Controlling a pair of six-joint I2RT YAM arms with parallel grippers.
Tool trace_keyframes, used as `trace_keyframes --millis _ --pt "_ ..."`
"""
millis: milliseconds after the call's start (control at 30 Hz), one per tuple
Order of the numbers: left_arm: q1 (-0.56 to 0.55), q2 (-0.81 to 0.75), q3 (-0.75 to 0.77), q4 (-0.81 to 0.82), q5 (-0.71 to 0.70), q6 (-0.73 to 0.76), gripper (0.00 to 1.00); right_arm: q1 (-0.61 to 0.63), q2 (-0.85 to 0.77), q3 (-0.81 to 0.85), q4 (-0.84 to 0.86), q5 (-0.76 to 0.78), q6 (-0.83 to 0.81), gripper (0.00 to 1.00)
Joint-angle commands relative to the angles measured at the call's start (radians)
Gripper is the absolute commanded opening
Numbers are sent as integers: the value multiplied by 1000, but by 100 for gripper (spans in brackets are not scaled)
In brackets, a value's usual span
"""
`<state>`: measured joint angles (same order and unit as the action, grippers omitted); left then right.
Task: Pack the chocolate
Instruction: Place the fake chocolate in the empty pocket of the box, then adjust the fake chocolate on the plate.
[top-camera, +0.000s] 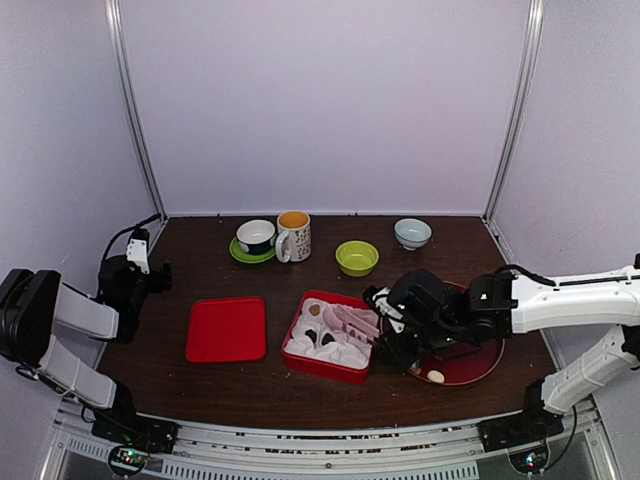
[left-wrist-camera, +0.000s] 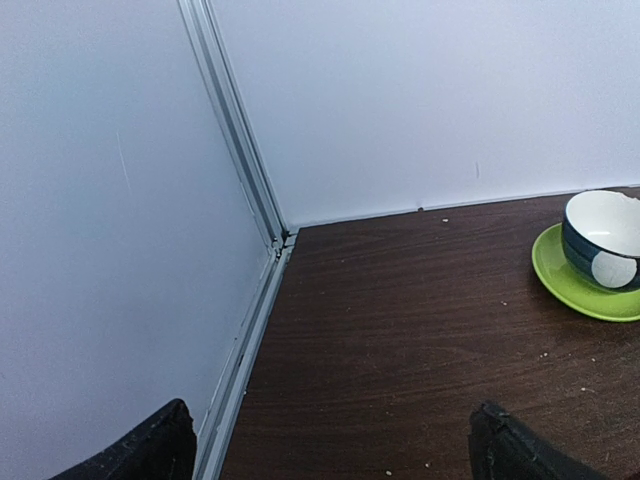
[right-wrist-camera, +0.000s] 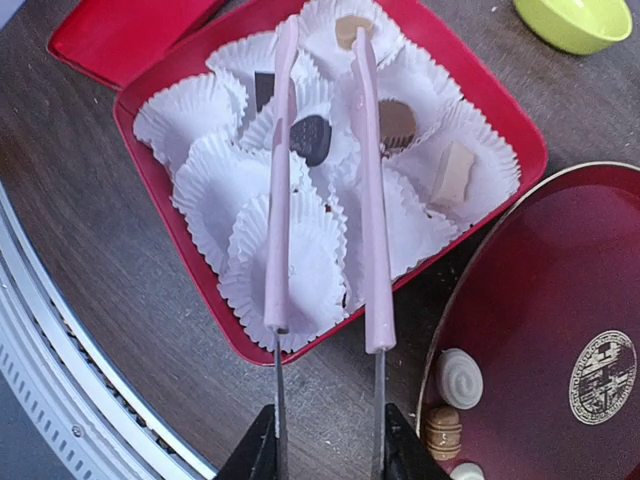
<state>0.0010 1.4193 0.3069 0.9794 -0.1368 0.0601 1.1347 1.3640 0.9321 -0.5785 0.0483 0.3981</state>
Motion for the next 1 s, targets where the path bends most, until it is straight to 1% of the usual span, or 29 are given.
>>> trace_keyframes --millis 0,100,200,400,467,567,767,967 --pt "9 6 11 57 8 -4 98 6 -127 -48 30 90 38 31" --pt "9 6 11 57 8 -3 98 6 -199 -89 34 141 62 30" --pt "9 6 11 57 8 -3 98 1 -250 -113 -4 211 99 27" --pt "10 6 11 57 8 -3 98 -35 -295 -137 -105 291 186 22" --pt "9 6 12 57 8 -4 98 -46 -309 -148 -137 320 208 22" --pt "9 6 11 57 8 -4 98 -86 -329 -164 -163 312 222 22" --pt "9 6 11 57 8 -3 98 -151 -353 -191 -172 274 231 21" --pt "9 5 11 57 8 -4 98 -190 -376 -204 -188 267 230 25"
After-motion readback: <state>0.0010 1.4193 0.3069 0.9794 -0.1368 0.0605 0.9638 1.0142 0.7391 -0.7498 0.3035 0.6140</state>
